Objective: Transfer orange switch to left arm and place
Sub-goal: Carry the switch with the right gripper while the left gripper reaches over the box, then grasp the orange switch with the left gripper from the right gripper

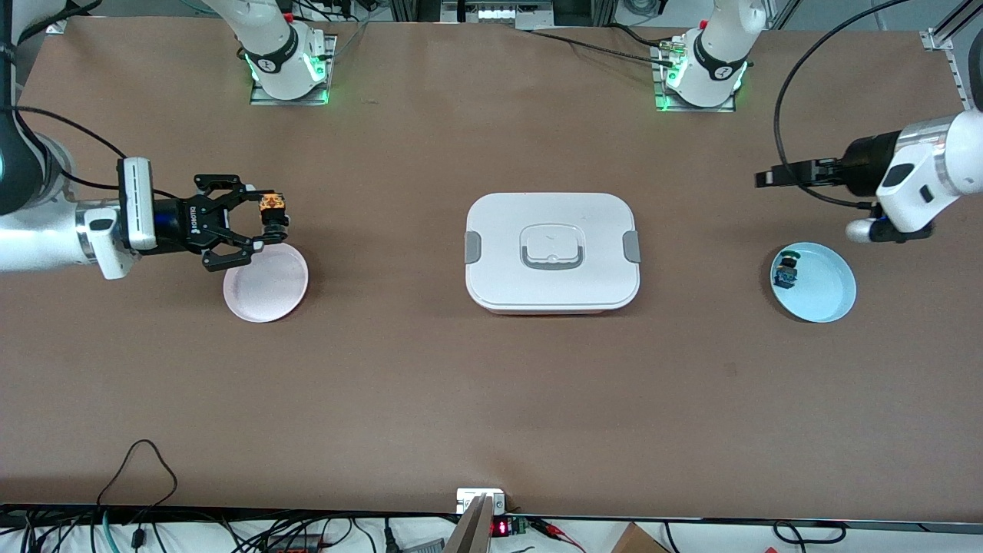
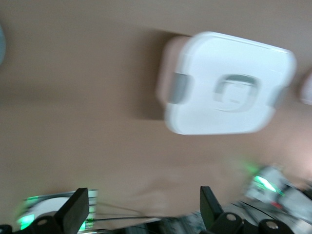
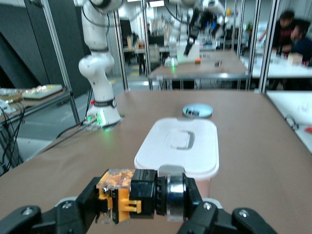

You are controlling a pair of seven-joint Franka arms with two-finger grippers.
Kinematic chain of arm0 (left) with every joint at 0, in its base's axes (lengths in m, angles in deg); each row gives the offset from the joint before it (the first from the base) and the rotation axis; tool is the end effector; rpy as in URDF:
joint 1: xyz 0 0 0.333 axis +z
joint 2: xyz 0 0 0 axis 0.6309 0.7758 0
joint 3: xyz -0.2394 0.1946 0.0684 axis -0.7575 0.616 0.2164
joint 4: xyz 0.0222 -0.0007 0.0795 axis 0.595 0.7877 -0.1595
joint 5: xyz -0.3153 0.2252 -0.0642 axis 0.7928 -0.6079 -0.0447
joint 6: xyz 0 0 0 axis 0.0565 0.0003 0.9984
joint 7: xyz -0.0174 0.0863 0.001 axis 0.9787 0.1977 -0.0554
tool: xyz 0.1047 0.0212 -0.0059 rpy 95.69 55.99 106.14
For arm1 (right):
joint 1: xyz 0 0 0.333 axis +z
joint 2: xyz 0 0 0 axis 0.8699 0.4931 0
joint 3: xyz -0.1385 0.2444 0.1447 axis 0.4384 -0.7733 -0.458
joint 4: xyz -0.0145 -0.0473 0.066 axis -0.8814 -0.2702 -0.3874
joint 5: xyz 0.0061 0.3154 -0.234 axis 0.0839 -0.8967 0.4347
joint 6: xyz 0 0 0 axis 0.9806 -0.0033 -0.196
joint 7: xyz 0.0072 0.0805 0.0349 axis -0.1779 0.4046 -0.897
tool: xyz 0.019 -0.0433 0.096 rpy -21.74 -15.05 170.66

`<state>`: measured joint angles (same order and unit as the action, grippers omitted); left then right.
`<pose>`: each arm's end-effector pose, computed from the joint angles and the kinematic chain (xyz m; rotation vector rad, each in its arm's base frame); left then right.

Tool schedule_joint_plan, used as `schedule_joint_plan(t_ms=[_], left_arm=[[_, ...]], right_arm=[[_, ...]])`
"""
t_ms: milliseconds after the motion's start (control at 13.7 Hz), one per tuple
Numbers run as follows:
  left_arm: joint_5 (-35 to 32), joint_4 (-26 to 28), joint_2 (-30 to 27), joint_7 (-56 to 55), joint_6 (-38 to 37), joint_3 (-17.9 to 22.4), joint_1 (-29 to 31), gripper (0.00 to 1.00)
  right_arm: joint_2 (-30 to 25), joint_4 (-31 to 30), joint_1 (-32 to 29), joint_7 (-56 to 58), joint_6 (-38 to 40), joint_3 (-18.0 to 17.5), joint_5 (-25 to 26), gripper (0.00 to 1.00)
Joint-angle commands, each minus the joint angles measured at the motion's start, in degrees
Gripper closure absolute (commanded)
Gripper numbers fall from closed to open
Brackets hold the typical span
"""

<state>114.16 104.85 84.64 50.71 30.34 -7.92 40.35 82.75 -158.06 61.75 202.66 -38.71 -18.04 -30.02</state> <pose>0.5599 -0.0377 0.5222 2.5458 0.2024 -0.5342 0.6012 0.0540 0.4044 -1.2077 -1.4981 -0.8587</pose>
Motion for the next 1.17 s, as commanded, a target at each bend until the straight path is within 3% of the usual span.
schedule_joint_plan(t_ms=[0, 146, 366, 659, 878, 1098], left_arm=[[14.3, -0.4, 3.0, 3.5, 1.7, 0.0, 0.2, 0.0], [22.8, 0.0, 3.8, 8.2, 6.5, -0.5, -0.7, 0.0], [41.3, 2.2, 7.5, 13.6, 11.9, -1.7, -4.4, 0.0], [54.7, 2.3, 11.1, 23.9, 28.6, -4.7, -11.9, 0.0], [67.4, 2.4, 14.0, 34.8, 36.4, -4.7, -19.4, 0.0], [69.8, 2.4, 14.3, 38.2, 42.3, -4.8, -24.4, 0.0]], right_arm=[[1.7, -1.6, -0.8, 4.8, 3.0, -0.1, -4.8, 1.0], [1.9, -2.0, -0.8, 5.1, 3.6, -0.1, -6.1, 1.0], [2.0, -2.0, -0.3, 5.1, 4.0, -0.4, -7.7, 1.0], [2.2, -2.1, 4.0, 4.3, 0.5, -0.8, -13.5, 1.0], [2.7, -2.2, 9.2, 3.8, -5.1, -0.8, -18.9, 1.0], [2.8, -2.1, 15.1, 2.8, -13.1, -0.8, -25.1, 1.0]])
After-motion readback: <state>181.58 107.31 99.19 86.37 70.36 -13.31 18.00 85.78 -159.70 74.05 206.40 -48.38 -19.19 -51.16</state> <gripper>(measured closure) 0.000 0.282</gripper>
